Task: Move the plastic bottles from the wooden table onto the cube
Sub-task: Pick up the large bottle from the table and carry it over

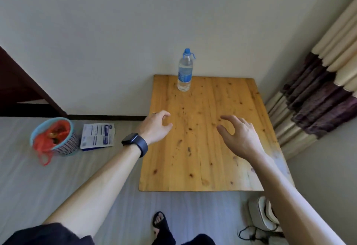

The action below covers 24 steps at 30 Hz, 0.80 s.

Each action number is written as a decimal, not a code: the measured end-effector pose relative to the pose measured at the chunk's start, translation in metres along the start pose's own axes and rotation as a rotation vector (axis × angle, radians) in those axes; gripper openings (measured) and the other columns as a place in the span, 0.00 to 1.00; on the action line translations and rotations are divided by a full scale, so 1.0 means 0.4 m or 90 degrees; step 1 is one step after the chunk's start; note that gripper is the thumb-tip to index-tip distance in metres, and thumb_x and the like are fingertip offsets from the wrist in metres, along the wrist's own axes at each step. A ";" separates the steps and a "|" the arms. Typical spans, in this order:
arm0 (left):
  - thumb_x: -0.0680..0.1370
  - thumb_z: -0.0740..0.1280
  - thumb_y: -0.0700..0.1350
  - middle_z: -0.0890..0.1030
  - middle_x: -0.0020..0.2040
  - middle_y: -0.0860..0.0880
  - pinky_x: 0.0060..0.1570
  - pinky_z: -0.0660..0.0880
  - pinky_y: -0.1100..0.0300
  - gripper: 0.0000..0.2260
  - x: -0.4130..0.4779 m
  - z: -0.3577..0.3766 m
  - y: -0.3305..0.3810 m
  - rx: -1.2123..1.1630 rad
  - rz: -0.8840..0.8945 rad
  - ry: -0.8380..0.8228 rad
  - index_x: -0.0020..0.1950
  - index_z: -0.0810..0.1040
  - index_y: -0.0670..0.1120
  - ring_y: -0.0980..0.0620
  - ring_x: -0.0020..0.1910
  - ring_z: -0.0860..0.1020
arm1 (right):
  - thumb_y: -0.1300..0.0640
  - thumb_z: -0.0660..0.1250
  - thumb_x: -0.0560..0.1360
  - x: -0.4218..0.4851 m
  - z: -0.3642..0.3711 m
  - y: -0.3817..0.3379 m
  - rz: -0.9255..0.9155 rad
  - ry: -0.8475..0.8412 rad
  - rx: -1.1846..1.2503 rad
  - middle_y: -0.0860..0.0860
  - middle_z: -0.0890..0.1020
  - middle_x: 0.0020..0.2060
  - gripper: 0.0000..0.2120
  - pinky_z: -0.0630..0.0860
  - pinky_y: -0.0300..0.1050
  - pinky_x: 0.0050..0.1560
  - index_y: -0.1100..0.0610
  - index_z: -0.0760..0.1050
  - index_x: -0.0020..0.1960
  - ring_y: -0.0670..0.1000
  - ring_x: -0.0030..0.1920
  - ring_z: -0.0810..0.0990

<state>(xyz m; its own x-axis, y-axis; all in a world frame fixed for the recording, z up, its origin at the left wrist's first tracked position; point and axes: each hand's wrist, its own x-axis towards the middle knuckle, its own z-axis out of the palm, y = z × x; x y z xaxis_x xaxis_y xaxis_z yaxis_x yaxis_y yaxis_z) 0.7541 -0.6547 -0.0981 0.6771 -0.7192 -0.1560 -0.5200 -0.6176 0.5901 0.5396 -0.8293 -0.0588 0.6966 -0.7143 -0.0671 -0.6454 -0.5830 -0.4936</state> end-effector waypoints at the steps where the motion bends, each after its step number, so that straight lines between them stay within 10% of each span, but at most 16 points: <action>1: 0.80 0.65 0.55 0.76 0.69 0.50 0.56 0.75 0.56 0.18 0.053 -0.003 0.006 0.006 -0.005 -0.010 0.69 0.73 0.52 0.49 0.63 0.77 | 0.40 0.62 0.80 0.050 0.003 0.007 0.007 -0.004 -0.005 0.52 0.77 0.65 0.21 0.67 0.50 0.65 0.44 0.71 0.71 0.59 0.69 0.69; 6: 0.79 0.67 0.56 0.76 0.67 0.45 0.55 0.78 0.51 0.23 0.310 0.002 0.038 0.000 -0.032 -0.053 0.72 0.68 0.52 0.48 0.52 0.78 | 0.40 0.62 0.80 0.283 0.029 0.069 0.052 -0.031 -0.017 0.54 0.77 0.66 0.22 0.67 0.51 0.66 0.45 0.71 0.71 0.59 0.69 0.69; 16: 0.74 0.71 0.62 0.63 0.78 0.47 0.71 0.64 0.55 0.39 0.866 -0.003 0.108 -0.288 -0.142 0.115 0.79 0.59 0.49 0.49 0.76 0.64 | 0.38 0.58 0.81 0.818 0.204 0.206 0.057 -0.181 -0.001 0.54 0.76 0.69 0.24 0.61 0.50 0.71 0.48 0.69 0.74 0.58 0.72 0.67; 24: 0.64 0.75 0.68 0.73 0.68 0.52 0.67 0.73 0.51 0.43 1.186 0.082 0.102 -0.320 -0.165 0.104 0.73 0.67 0.51 0.55 0.65 0.75 | 0.36 0.66 0.75 1.181 0.368 0.168 0.042 -0.216 0.127 0.55 0.73 0.71 0.34 0.67 0.51 0.68 0.46 0.62 0.77 0.59 0.72 0.67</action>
<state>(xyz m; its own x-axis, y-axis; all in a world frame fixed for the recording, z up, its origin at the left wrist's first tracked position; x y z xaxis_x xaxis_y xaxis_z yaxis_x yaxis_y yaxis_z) 1.0370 -1.0313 -0.1740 0.8415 -0.4815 -0.2449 -0.0425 -0.5110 0.8585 0.8715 -1.1491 -0.2515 0.7414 -0.5593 -0.3708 -0.6418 -0.4299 -0.6350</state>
